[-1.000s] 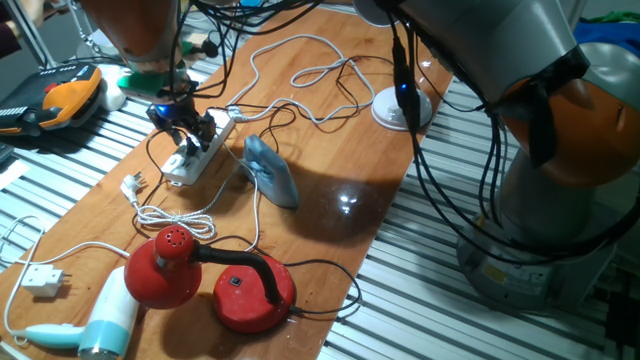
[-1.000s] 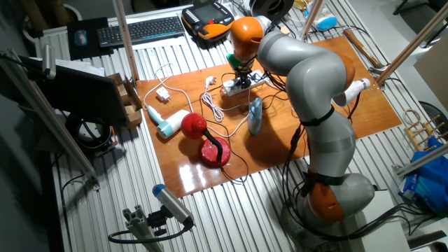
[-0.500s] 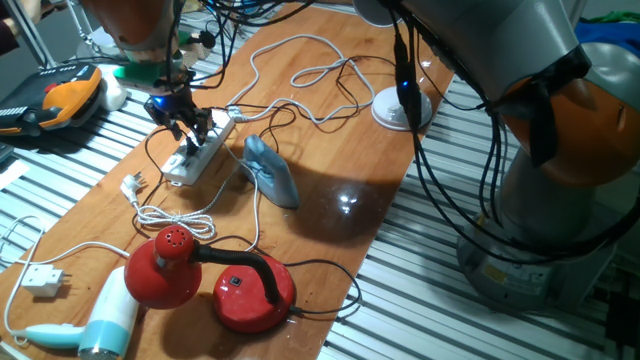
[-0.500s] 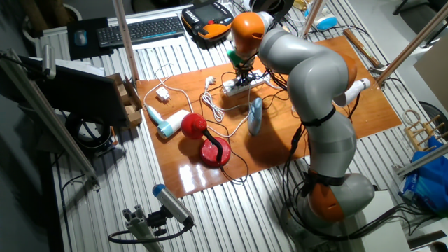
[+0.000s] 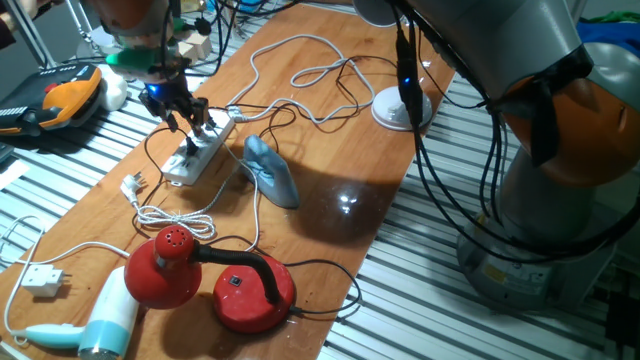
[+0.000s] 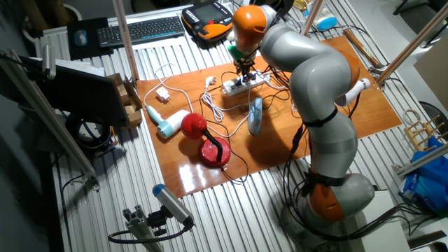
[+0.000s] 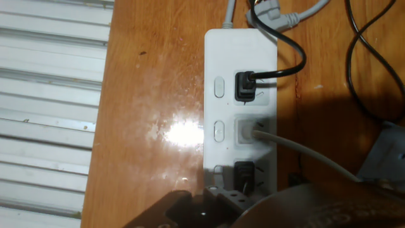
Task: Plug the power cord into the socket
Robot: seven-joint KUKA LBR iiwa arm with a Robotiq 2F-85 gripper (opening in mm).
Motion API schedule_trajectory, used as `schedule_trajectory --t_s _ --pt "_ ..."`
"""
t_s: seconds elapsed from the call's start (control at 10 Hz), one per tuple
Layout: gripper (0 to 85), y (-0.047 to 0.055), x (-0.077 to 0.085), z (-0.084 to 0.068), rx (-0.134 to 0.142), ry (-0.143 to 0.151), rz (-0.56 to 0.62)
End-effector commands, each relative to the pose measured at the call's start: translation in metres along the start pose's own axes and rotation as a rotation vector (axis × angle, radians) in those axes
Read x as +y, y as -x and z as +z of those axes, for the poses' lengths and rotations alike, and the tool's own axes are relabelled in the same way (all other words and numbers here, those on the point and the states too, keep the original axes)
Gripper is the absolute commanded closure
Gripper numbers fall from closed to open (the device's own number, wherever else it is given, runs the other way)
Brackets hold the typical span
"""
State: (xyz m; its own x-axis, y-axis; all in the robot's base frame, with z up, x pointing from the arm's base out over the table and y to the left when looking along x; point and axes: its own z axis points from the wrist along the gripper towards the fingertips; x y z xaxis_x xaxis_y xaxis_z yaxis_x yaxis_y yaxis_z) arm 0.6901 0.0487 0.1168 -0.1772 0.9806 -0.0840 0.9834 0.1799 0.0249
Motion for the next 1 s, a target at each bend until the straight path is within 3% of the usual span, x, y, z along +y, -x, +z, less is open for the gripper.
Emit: schedule_trajectory --t_s 0.0,0.1,0.2,0.3,0.5,0.7,0.9 --pt "51.0 0.002 0.000 -0.007 0.001 -0.005 -0.012" --pt "68.0 0.004 0.000 -0.013 0.003 -0.005 -0.026" --pt "68.0 0.004 -0.002 -0.017 0.012 -0.003 -0.046" --pt "85.0 0.003 -0.003 -0.019 0.018 -0.005 -0.065" --pt "85.0 -0.002 -0.006 -0.028 0.042 -0.016 -0.085" --pt "85.0 -0.009 -0.008 -0.040 0.041 -0.024 -0.110" --pt "85.0 -0.013 -0.007 -0.052 0.069 -0.023 -0.146"
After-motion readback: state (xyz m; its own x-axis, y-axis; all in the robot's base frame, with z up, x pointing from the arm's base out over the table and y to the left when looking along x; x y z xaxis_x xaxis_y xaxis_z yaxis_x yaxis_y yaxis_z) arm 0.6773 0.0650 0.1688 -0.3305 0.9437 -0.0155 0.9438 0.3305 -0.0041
